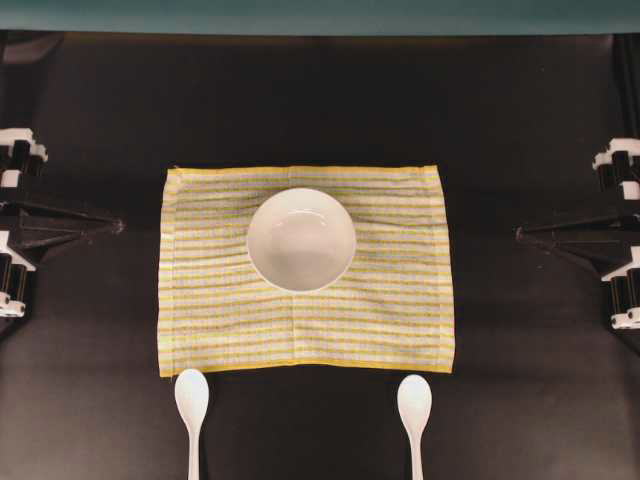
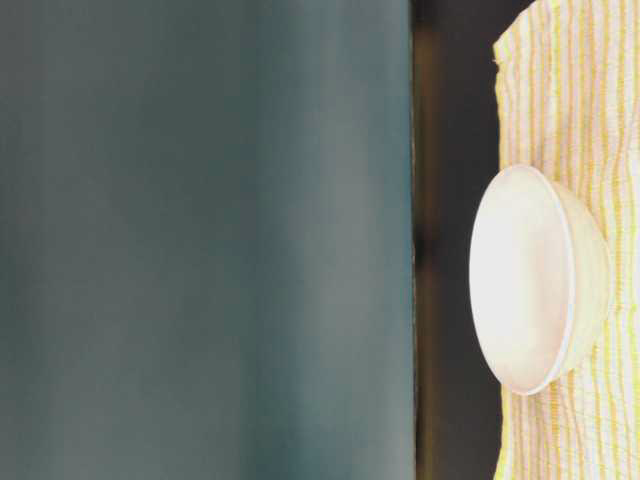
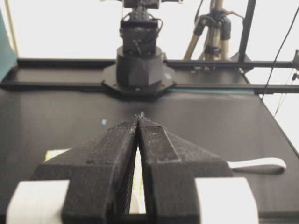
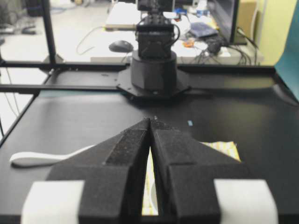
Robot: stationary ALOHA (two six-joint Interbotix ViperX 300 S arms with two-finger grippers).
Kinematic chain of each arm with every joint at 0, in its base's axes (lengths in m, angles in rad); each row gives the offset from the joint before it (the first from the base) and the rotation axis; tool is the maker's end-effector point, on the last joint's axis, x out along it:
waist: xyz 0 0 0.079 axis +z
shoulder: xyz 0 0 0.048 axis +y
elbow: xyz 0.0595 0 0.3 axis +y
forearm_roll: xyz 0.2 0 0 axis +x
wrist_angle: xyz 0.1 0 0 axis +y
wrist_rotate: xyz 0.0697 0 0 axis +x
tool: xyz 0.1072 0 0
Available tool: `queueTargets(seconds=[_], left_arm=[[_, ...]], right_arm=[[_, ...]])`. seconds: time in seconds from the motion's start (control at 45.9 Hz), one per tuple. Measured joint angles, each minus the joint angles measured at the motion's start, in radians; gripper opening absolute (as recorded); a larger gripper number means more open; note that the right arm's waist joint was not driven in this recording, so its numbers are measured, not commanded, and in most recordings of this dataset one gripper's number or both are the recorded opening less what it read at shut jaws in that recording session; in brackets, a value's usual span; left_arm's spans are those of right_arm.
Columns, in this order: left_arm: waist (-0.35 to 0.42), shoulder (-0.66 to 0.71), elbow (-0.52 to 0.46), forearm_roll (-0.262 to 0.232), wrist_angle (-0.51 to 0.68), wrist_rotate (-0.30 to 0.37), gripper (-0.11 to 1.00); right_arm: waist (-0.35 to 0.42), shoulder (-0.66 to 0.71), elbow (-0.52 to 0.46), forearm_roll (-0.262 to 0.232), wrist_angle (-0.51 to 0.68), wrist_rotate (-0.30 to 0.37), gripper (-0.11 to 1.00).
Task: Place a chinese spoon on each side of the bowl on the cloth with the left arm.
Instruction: 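Move the left gripper across the cloth toward the right white spoon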
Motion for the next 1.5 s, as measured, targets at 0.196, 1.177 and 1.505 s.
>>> queueTargets(seconds=[0.196,1.177,1.505], left_arm=[[-0.094,0.137,-0.008,0.034,0.075,-0.184,0.00],[-0.199,1.108,-0.657,0.035,0.181,-0.759,0.80],[-0.193,1.302,-0.815,0.037,0.135,-0.730,0.83]], right_arm=[[0.000,-0.005,0.012,0.000,0.000,0.000,0.01],[0.000,-0.012,0.012,0.000,0.083,0.000,0.01],[0.000,-0.017,0.014,0.000,0.089,0.000,0.01]])
